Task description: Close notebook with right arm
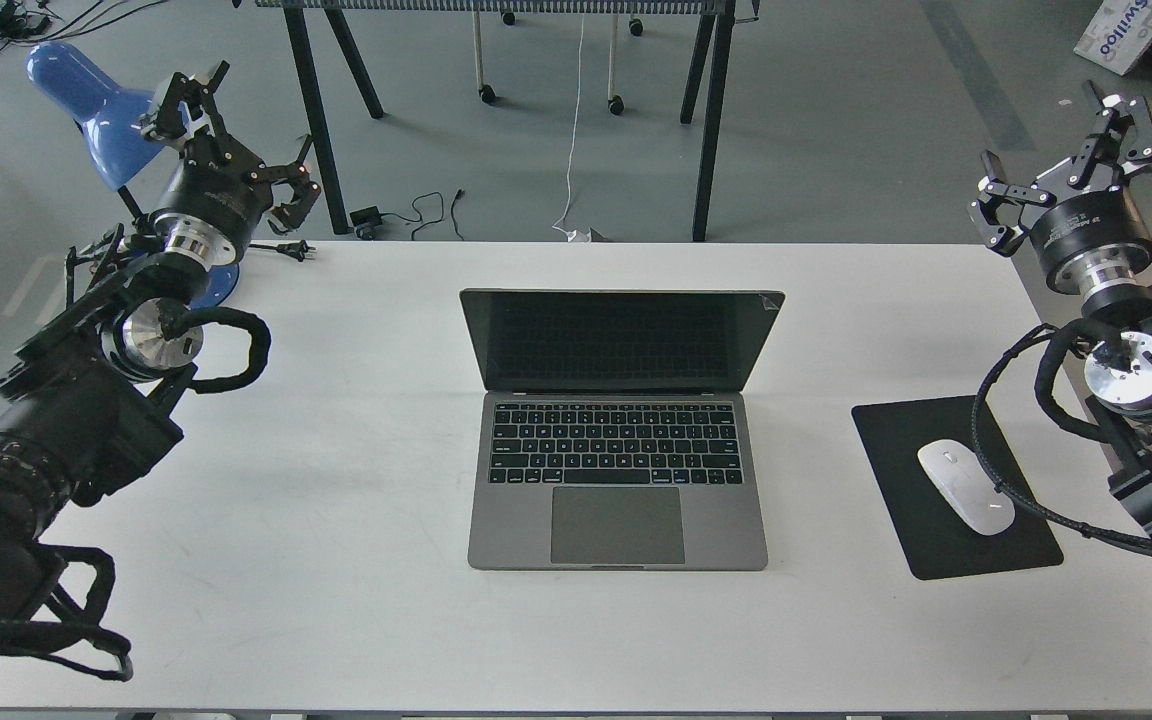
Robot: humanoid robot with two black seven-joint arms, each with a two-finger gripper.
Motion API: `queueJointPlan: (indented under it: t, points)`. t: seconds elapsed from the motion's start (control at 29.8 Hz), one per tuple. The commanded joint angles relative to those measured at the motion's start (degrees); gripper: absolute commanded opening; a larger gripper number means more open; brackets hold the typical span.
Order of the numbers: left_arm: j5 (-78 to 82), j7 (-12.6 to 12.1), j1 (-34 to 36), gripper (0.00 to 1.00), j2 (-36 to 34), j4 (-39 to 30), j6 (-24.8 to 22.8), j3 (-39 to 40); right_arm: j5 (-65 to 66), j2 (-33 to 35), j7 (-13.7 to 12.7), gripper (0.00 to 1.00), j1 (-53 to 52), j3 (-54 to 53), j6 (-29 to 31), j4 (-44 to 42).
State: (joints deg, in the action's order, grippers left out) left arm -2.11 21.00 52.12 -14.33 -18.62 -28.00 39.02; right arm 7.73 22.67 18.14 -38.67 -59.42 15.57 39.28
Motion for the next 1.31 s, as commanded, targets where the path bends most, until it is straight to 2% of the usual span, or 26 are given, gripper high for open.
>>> queueJointPlan:
  t: [0.0, 0.34, 0.44, 0.54, 0.84, 1.04, 1.14, 1.28]
  points:
    - [0.0, 0.2, 0.0, 1.00, 0.1, 0.0, 0.0, -0.1, 0.0, -0.1, 0.1, 1.00, 0.1, 0.1, 0.0, 0.0]
    - [0.0, 0.2, 0.0, 1.00, 0.0, 0.0, 0.0, -0.1, 0.4, -1.4, 0.1, 1.00, -1.9, 6.3, 0.0, -0.1]
    - [0.0, 0.2, 0.0, 1.00, 0.0, 0.0, 0.0, -0.1, 0.4, -3.0, -0.2, 1.00, -5.1, 12.2, -0.2, -1.7]
    - [0.0, 0.2, 0.0, 1.00, 0.0, 0.0, 0.0, -0.1, 0.4, -6.1, 0.2, 1.00, -8.3, 17.0, -0.8, -4.3]
    - [0.0, 0.2, 0.0, 1.00, 0.0, 0.1, 0.0, -0.1, 0.4, -17.4, 0.1, 1.00, -14.2, 20.8, -0.9, -13.8]
    - [0.0, 0.2, 0.0, 1.00, 0.0, 0.0, 0.0, -0.1, 0.4, -19.3, -0.5, 1.00, -14.1, 24.0, -0.6, -12.8]
    - [0.0, 0.2, 0.0, 1.00, 0.0, 0.1, 0.0, -0.2, 0.2, -19.3, -1.6, 1.00, -13.9, 26.4, -0.4, -12.1]
    - [0.0, 0.2, 0.0, 1.00, 0.0, 0.0, 0.0, -0.3, 0.1, -18.8, -2.3, 1.00, -13.1, 27.8, -0.1, -8.4]
